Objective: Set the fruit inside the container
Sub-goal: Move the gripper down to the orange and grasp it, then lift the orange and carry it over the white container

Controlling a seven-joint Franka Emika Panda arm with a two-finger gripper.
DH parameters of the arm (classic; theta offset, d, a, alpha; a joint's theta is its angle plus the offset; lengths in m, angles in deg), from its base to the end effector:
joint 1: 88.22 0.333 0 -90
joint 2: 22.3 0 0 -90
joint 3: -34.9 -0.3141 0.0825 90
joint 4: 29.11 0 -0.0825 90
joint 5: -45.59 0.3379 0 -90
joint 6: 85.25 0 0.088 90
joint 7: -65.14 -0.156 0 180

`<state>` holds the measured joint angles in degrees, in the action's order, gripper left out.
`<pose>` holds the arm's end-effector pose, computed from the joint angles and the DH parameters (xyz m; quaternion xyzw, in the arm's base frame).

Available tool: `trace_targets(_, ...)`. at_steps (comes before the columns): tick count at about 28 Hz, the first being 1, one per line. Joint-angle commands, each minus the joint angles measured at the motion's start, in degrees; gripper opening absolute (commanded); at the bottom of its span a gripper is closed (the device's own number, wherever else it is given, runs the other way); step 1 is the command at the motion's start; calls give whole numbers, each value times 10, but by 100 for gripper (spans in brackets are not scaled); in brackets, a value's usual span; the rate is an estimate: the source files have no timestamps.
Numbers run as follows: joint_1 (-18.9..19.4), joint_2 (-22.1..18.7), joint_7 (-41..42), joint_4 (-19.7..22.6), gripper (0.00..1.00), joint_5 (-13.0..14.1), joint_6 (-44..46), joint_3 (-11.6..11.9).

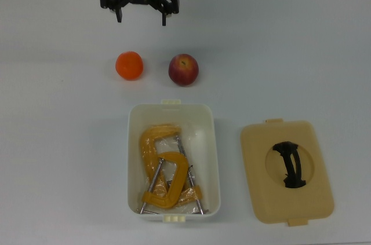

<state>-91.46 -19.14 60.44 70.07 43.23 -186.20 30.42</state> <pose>0.5316 0.0051 0.4925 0.9994 -0.0261 -0.0111 0.0186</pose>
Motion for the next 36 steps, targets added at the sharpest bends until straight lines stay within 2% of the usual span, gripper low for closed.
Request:
trace_targets(1, -2, 23, 15, 28, 100, -4, -21, 2)
trace_targets(3, -2, 46, 15, 29, 100, -23, -28, 2)
trace_targets(8, -4, 78, 15, 30, 100, -48, -41, 2)
trace_targets(20, -12, 136, 14, 81, 100, -122, -102, 3)
trace_targets(29, -20, 142, 8, 111, 100, -129, -115, 2)
trace_targets(30, -21, 144, 8, 111, 97, -129, -115, 2)
trace_targets(34, -26, 149, 8, 108, 61, -125, -115, 2)
trace_targets(36, -33, 142, 12, 104, 48, -117, -112, 3)
